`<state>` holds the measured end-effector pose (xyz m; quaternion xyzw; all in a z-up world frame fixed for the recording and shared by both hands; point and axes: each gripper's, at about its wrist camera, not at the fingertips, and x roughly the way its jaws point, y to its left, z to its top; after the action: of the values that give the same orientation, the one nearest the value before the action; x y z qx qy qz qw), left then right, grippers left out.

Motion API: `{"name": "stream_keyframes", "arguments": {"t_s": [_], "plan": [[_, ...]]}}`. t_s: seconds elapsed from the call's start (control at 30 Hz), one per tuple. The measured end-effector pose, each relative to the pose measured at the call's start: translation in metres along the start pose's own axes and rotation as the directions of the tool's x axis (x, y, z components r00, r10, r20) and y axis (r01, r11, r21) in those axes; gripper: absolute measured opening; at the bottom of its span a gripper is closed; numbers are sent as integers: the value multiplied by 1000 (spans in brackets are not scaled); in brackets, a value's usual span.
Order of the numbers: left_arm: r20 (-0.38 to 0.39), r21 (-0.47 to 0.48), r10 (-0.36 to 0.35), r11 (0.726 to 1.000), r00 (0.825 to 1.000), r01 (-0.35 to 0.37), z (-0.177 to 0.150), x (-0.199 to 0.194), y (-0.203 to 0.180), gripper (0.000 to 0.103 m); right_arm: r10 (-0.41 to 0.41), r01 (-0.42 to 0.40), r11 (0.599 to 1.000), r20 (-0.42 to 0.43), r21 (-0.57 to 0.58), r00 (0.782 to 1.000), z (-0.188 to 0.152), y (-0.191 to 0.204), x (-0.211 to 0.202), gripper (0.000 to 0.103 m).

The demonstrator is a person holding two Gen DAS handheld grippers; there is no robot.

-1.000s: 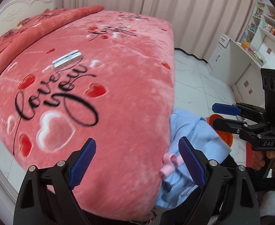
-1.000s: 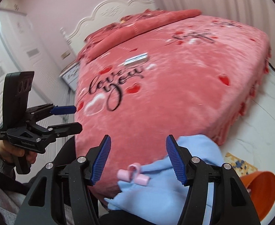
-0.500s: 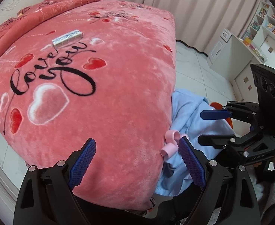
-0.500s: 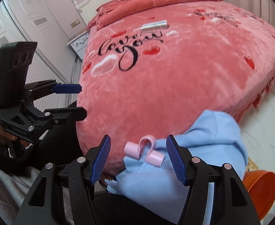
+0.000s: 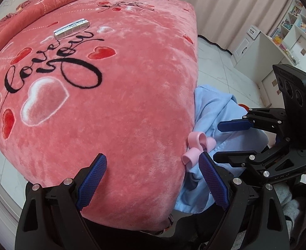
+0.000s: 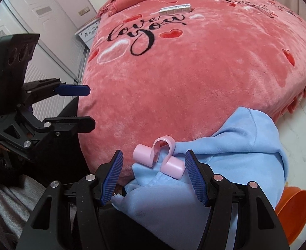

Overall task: Collect trash
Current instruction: 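Grasp the pink plastic clip with the right tool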

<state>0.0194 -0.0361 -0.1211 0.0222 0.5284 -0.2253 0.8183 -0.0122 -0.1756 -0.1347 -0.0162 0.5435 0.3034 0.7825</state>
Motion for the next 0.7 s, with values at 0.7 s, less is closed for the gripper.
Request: {"name": "stream_keyframes", "arguments": {"t_s": [0.7], "plan": [[-35,-21,-19,1000,999,19,-3,13,16,89,-17,13,999,-125,-36,992,18,-5,43,28]]}}
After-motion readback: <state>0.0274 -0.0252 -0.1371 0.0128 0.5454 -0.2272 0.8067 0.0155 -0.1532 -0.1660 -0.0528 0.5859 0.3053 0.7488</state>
